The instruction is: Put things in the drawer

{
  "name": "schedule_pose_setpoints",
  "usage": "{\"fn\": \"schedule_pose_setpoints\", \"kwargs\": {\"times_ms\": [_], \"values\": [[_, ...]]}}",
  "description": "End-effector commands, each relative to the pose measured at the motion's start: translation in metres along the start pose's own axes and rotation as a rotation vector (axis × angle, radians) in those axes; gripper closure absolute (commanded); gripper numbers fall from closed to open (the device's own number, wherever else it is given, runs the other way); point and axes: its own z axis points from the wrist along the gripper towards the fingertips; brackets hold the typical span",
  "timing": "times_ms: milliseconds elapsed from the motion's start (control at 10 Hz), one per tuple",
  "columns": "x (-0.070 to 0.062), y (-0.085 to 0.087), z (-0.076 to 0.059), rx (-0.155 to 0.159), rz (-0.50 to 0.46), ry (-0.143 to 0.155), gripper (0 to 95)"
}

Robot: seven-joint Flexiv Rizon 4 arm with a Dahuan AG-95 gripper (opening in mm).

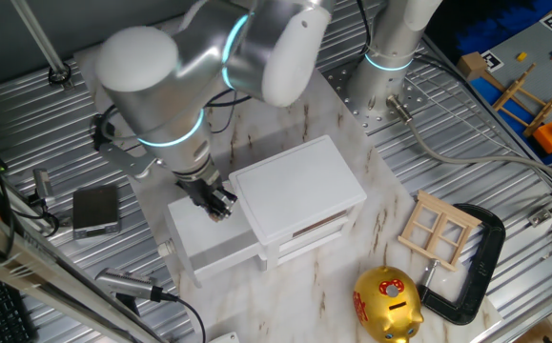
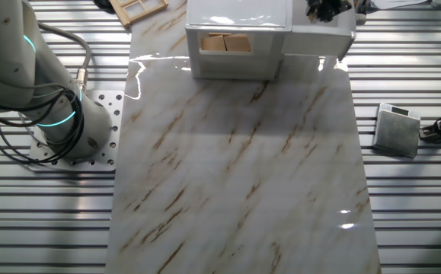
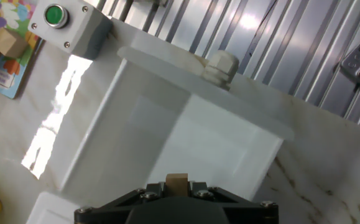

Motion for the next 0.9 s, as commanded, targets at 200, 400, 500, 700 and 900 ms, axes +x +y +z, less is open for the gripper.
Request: {"fn": "schedule_pose_setpoints", "kwargs": {"times_ms": [200,400,500,700,900], "values": [[0.005,0.004,0.005,0.005,0.01,-0.012,95.0],[0.004,0.006,0.007,0.005,0.01,-0.014,95.0],[0.001,0.008,0.009,0.007,0.012,-0.013,95.0],[-0.003,0.011,0.013,0.01,0.013,-0.015,95.0],[-0.003,0.012,0.014,0.01,0.012,-0.017,95.0]]}}
